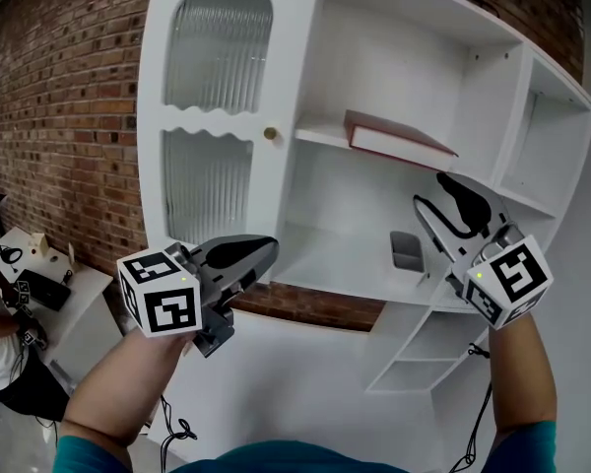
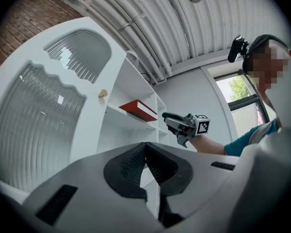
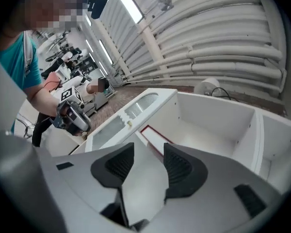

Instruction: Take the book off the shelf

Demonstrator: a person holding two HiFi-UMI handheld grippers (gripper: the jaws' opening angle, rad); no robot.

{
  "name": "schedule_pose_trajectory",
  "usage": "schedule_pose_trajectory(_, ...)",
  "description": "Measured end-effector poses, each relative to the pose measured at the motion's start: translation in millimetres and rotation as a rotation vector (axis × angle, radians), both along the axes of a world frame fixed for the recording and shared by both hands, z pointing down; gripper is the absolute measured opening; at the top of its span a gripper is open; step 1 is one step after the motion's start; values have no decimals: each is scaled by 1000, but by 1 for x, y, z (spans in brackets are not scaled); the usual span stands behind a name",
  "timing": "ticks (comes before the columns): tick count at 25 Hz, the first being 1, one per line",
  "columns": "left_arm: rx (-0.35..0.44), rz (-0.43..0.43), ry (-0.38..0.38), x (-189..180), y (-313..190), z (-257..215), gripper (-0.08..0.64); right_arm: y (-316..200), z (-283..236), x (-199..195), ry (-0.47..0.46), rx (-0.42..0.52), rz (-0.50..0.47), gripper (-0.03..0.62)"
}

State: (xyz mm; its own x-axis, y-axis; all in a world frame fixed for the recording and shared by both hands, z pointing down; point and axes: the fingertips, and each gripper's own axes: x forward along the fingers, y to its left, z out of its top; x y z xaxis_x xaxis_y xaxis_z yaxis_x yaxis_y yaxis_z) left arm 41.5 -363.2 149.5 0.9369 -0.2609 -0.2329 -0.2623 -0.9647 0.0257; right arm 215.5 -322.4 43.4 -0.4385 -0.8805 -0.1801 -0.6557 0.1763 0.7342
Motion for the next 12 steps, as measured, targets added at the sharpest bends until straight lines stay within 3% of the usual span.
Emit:
schedule_pose_trajectory(7, 38, 23, -28, 4, -4, -20, 14, -20, -40, -25, 260, 68, 132, 252)
schedule_pose_trajectory(12, 51, 39, -35, 2, -8, -28, 14, -55, -41, -33, 425, 29, 210, 272)
